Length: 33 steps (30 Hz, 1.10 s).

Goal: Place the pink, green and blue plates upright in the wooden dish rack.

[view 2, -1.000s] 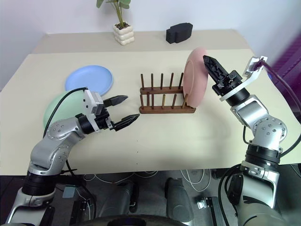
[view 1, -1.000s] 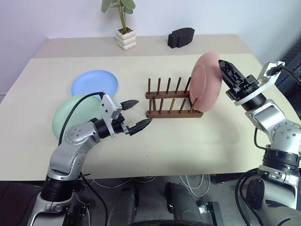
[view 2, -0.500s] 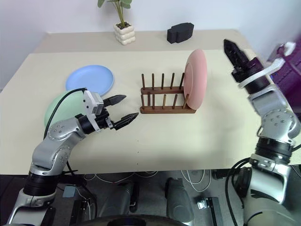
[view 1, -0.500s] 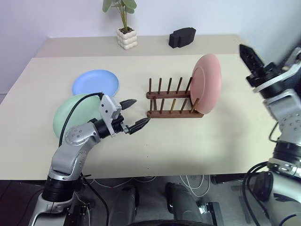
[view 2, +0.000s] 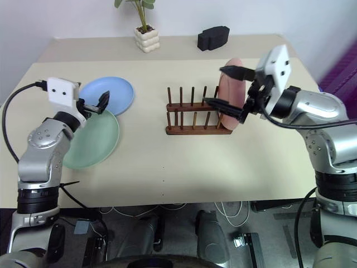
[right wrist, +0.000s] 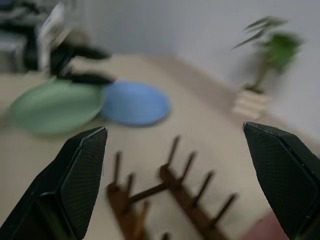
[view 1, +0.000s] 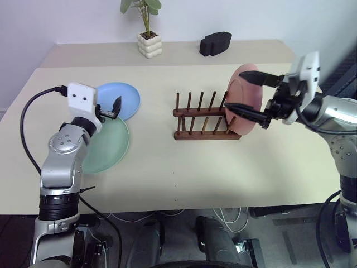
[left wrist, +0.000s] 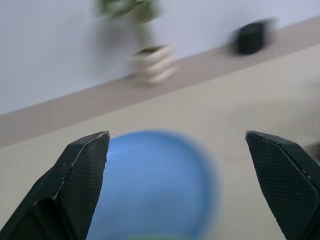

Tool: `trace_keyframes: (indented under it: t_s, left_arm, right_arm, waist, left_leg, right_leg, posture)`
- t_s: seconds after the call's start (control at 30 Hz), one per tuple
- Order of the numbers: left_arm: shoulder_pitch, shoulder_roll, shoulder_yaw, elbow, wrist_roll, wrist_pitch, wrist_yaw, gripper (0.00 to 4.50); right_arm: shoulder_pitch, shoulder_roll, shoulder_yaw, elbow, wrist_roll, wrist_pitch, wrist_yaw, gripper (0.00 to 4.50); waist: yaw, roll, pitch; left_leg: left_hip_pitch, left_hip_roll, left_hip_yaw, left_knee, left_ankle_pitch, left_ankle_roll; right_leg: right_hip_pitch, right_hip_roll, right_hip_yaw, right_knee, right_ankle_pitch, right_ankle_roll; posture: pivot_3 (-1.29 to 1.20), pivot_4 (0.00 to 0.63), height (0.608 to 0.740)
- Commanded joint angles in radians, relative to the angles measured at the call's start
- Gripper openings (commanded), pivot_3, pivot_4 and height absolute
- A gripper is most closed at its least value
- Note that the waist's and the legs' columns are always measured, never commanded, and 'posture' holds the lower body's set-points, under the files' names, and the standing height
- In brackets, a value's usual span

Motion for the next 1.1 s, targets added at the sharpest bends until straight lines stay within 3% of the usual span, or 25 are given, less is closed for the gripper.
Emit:
trace_keyframes:
  t_s: [0.03,0.33,0.6,0.9,1.0,1.1]
  left_arm:
    - [0.001,0.065,0.081,-0.082,0.003,0.152,0.037,4.5]
    - [0.023,0.13,0.222,-0.16,-0.014,0.554,0.098,4.5]
    - [-0.028,0.011,0.335,-0.161,-0.043,0.772,0.171,4.5]
    - [-0.035,-0.08,0.401,-0.144,-0.035,0.823,0.213,4.5]
    - [-0.025,-0.082,0.398,-0.145,-0.028,0.81,0.215,3.65]
    - [-0.017,-0.087,0.398,-0.148,-0.027,0.804,0.216,2.11]
  right_arm:
    - [-0.003,0.051,0.059,-0.077,-0.022,-0.02,0.014,4.42]
    - [0.027,0.139,0.134,-0.056,-0.088,-0.034,0.037,4.42]
    - [0.026,0.163,0.133,-0.034,-0.124,-0.044,0.057,4.42]
    - [0.03,0.169,0.118,-0.052,-0.129,-0.038,0.054,4.42]
    - [0.03,0.169,0.116,-0.054,-0.13,-0.037,0.055,4.5]
    - [0.029,0.17,0.114,-0.052,-0.131,-0.038,0.056,4.5]
  waist:
    - [-0.003,0.0,0.0]
    - [0.002,-0.001,0.0]
    - [0.001,-0.001,0.0]
    - [0.001,-0.001,0.0]
    - [0.001,-0.001,0.0]
    - [0.001,-0.001,0.0]
  left_leg:
    - [-0.001,0.0,-0.001,0.0,0.0,0.0]
    - [-0.006,-0.001,-0.002,0.001,0.0,0.0]
    - [-0.006,-0.002,-0.002,0.001,0.0,-0.001]
    - [-0.006,-0.002,-0.002,0.001,0.0,-0.001]
    - [-0.006,-0.002,-0.002,0.001,0.0,-0.001]
    - [-0.006,-0.002,-0.002,0.001,0.0,-0.001]
  right_leg:
    - [0.0,0.0,-0.001,-0.001,0.0,0.001]
    - [-0.003,0.0,-0.001,-0.003,0.001,0.001]
    - [-0.003,0.0,-0.002,-0.003,0.002,0.002]
    - [-0.003,0.0,-0.002,-0.003,0.003,0.001]
    - [-0.003,0.0,-0.002,-0.003,0.003,0.001]
    - [-0.003,0.0,-0.002,-0.003,0.003,0.001]
  posture:
    - [0.0,0.15,0.735]
    - [0.0,0.15,0.735]
    - [0.0,0.15,0.735]
    - [0.0,0.15,0.735]
    - [0.0,0.15,0.735]
    - [0.0,0.15,0.735]
